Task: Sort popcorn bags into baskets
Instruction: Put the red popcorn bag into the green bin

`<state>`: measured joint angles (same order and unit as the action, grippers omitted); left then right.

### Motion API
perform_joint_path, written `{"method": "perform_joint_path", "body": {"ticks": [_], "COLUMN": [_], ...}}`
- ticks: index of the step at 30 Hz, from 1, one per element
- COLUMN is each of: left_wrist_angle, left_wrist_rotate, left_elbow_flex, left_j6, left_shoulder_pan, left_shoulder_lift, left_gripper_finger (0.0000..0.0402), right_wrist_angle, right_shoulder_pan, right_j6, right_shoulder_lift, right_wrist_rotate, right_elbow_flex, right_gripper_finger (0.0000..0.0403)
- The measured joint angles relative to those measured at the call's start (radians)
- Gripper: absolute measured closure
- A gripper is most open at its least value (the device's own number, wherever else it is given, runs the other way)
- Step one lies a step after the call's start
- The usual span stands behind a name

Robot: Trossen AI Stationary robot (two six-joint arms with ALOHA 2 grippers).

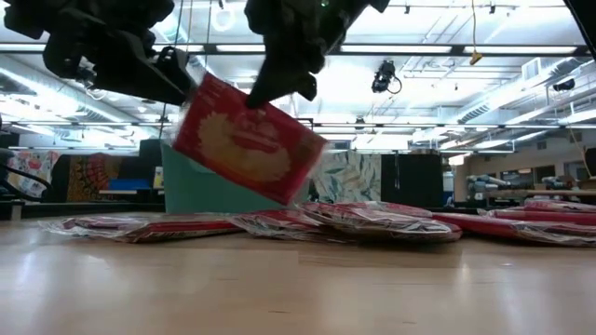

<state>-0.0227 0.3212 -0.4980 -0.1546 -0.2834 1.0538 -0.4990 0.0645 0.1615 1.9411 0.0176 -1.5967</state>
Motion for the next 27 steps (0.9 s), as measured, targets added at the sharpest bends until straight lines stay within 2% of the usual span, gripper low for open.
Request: {"method": "perform_joint_path", "body": {"ticks": [7,12,17,21,27], "left_wrist_angle": [0.002,-0.002,-0.011,-0.043,-0.124], "left_wrist_rotate": [-0.002,-0.006,-0.016,-0.019,-0.032], "left_elbow_flex": [0.000,0.000,0.000,0.000,0.000], "left_j6": [0.039,0.113,0.150,0.194,0.260], "left_shoulder_pan": [0.001,0.010,0.025,0.045,0.131], "left_shoulder_lift": [0.000,0.001,0.002,0.001,-0.002], "left_gripper_finger": [0.0217,0.0286,0.0353,0.0375,0.0363], "right_wrist_angle": [0.094,0.097,0.043,-0.026,-0.077], "right_shoulder_pan": [-0.015,-0.017,-0.018,-0.015,0.042], "right_j6": [0.050,0.030,-0.028,-0.101,-0.227], "right_shoulder_lift": [0.000,0.000,-0.011,-0.064,-0.138], "right_wrist_rotate": [0.160,0.149,0.104,0.003,-0.297], "right_elbow_flex": [0.000,0.000,-0.014,-0.063,-0.079], "right_gripper_finger": [0.0393,0.0388,0.0361,0.0331,0.0285]}}
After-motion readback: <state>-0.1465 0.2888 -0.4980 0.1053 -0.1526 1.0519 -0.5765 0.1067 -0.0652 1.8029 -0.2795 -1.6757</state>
